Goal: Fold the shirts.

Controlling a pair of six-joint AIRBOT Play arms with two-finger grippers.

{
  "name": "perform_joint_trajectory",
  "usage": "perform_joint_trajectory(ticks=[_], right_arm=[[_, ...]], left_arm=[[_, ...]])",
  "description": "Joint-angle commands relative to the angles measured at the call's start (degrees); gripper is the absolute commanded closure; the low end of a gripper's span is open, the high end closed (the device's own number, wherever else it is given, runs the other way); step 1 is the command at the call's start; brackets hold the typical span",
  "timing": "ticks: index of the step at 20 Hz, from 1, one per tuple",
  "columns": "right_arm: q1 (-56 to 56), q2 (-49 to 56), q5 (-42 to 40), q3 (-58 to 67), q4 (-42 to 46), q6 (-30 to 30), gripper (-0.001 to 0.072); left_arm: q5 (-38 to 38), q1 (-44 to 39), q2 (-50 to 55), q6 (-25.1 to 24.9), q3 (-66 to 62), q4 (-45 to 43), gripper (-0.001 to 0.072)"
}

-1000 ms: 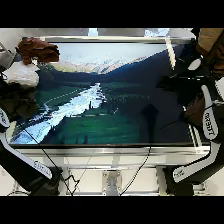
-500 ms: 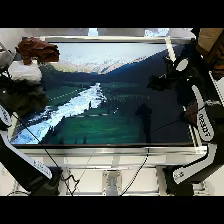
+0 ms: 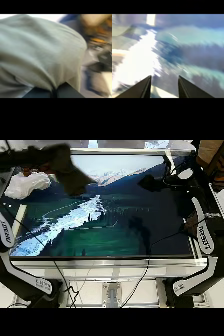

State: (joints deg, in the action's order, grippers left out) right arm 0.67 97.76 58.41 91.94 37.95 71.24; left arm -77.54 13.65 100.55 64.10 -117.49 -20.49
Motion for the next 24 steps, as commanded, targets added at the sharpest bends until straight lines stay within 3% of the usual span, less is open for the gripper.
perform_joint_trajectory(ticks=[1,5,8,10,13,15,16,17,18,20,24], right_arm=[[0.0,-0.1,-2.2,0.0,-14.1,-8.6,0.0344],[0.4,-1.4,-2.3,0.0,-19.7,-16.2,0.0380],[1.8,-3.7,-2.2,0.0,-18.7,-19.0,0.0407],[3.1,-4.9,-2.2,0.0,-16.7,-19.0,0.0407],[4.9,-5.4,-1.7,0.0,-15.7,-18.7,0.0407],[4.8,-5.4,-1.5,0.0,-14.3,-18.6,0.0406],[4.6,-5.4,-1.0,0.0,-13.5,-18.6,0.0406],[4.3,-5.4,0.0,0.0,-12.5,-18.4,0.0405],[4.1,-5.4,1.3,0.0,-11.3,-17.7,0.0404],[3.6,-5.4,4.5,0.0,-8.9,-16.8,0.0403],[1.7,-5.3,7.8,0.0,-3.6,-16.8,0.0403]], left_arm=[[3.3,-13.5,-5.0,-2.2,-0.1,7.2,0.0698],[7.7,-29.3,-5.0,-5.3,1.2,4.7,0.0697],[11.3,-34.2,-4.6,-5.4,3.5,-3.4,0.0697],[12.0,-34.1,-3.0,-0.7,4.8,-12.3,0.0697],[11.6,-33.6,1.8,11.4,7.7,-28.9,0.0692],[11.2,-33.6,6.4,16.6,11.7,-31.3,0.0685],[11.1,-33.7,8.9,16.8,13.6,-30.1,0.0604],[10.4,-33.6,11.8,16.7,14.7,-28.8,0.0436],[9.1,-33.6,14.5,16.7,14.9,-28.6,0.0329],[6.5,-33.6,18.0,15.0,14.9,-28.6,0.0305],[4.5,-33.1,18.2,6.5,11.1,-28.7,0.0304]])
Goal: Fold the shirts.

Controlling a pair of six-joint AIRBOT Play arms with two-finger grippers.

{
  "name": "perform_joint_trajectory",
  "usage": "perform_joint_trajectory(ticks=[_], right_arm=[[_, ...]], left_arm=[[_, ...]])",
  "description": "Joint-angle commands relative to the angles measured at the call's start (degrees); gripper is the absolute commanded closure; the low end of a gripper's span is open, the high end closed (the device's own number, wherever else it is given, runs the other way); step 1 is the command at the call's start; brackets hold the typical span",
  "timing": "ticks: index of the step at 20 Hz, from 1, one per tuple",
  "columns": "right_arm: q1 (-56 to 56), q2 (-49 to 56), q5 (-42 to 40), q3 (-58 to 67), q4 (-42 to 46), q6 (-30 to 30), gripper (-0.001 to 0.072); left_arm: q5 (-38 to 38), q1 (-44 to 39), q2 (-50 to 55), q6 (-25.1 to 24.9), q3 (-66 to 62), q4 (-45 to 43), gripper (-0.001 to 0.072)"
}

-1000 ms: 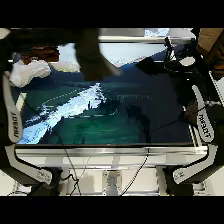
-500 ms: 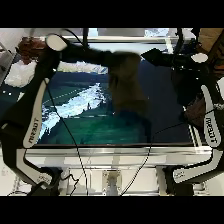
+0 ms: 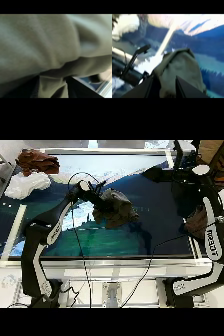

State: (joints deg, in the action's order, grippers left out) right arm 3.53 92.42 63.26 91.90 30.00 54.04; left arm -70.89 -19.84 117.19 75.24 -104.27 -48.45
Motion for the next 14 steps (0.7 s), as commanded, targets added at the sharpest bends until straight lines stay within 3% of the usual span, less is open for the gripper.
perform_joint_trajectory(ticks=[1,6,7,9,14], right_arm=[[-1.9,0.0,3.5,-0.2,6.9,0.5,0.0403],[-5.4,0.0,3.5,-5.2,20.2,6.1,0.0368],[-5.7,0.0,2.5,-7.1,20.6,6.2,0.0368],[-6.1,0.0,-0.6,-10.6,20.4,6.2,0.0368],[-7.5,0.0,-9.0,-17.2,18.9,5.9,0.0368]], left_arm=[[-2.9,1.0,1.6,-5.4,-4.9,-1.1,0.0303],[-5.2,5.8,-0.7,-5.5,-16.5,-1.0,0.0280],[-5.3,7.0,-2.1,-6.1,-16.5,-1.2,0.0235],[-5.8,9.4,-3.3,-6.1,-16.5,-1.5,0.0039],[-4.8,13.8,-3.2,-4.7,-9.3,-1.5,0.0032]])
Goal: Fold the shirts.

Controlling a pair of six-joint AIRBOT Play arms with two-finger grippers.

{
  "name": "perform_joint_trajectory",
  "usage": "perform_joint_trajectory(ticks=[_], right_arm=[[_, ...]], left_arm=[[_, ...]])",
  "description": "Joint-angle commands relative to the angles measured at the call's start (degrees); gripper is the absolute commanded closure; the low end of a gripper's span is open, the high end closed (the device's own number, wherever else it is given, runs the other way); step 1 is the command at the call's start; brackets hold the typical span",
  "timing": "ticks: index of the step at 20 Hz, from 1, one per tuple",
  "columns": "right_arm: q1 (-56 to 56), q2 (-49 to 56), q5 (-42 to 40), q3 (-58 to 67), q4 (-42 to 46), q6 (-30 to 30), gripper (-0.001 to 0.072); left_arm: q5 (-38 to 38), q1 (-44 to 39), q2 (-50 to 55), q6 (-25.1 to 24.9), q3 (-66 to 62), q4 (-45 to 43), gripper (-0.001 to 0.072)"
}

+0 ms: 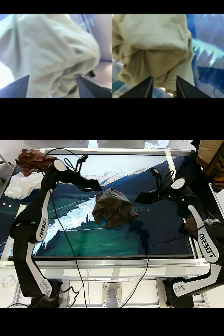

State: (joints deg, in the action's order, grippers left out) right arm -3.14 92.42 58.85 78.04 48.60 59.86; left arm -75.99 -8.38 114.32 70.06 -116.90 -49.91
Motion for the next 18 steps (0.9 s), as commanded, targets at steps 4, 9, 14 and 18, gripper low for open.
perform_joint_trajectory(ticks=[4,9,14,18], right_arm=[[-1.6,0.0,-7.5,-5.4,0.0,-1.3,0.0369],[-1.6,0.0,-9.6,-5.4,-0.2,-1.8,0.0369],[-1.6,0.0,-9.9,-5.4,-0.2,-1.8,0.0369],[-1.6,0.0,-6.4,-5.4,3.8,-1.8,0.0370]], left_arm=[[-0.1,1.9,0.7,0.8,6.8,0.5,0.0033],[15.5,1.2,1.6,0.0,6.8,3.6,0.0127],[15.0,-0.5,5.4,-1.2,6.8,13.5,0.0125],[14.4,-2.6,6.6,-1.1,6.8,6.4,0.0125]])
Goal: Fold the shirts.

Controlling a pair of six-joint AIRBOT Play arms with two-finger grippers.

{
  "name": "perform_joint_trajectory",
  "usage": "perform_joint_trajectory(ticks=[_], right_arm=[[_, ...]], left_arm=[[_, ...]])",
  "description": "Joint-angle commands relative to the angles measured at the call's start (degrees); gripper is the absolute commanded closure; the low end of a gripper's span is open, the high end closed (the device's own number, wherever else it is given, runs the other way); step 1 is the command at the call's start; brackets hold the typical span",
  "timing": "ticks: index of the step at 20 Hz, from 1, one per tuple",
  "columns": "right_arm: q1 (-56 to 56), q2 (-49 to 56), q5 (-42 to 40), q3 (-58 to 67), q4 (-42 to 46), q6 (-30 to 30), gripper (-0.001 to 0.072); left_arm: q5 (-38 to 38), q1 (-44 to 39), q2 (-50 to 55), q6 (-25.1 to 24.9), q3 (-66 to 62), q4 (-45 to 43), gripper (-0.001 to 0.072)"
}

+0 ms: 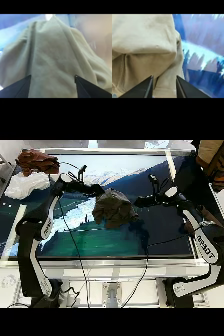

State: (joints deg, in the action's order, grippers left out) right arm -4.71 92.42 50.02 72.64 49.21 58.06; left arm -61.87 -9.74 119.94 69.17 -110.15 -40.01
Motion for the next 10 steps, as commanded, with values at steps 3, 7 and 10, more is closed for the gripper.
perform_joint_trajectory(ticks=[3,7,10], right_arm=[[0.2,0.2,8.3,-0.3,11.1,2.3,0.0369],[0.2,0.3,5.6,-6.0,10.9,2.4,0.0369],[0.2,0.3,0.4,-11.1,6.1,2.3,0.0369]], left_arm=[[-1.4,-1.3,0.9,-0.2,0.0,-9.4,0.0125],[-3.0,-1.3,0.9,-0.2,0.0,-12.0,0.0125],[-2.9,-1.3,0.9,-0.2,0.0,-12.7,0.0125]])
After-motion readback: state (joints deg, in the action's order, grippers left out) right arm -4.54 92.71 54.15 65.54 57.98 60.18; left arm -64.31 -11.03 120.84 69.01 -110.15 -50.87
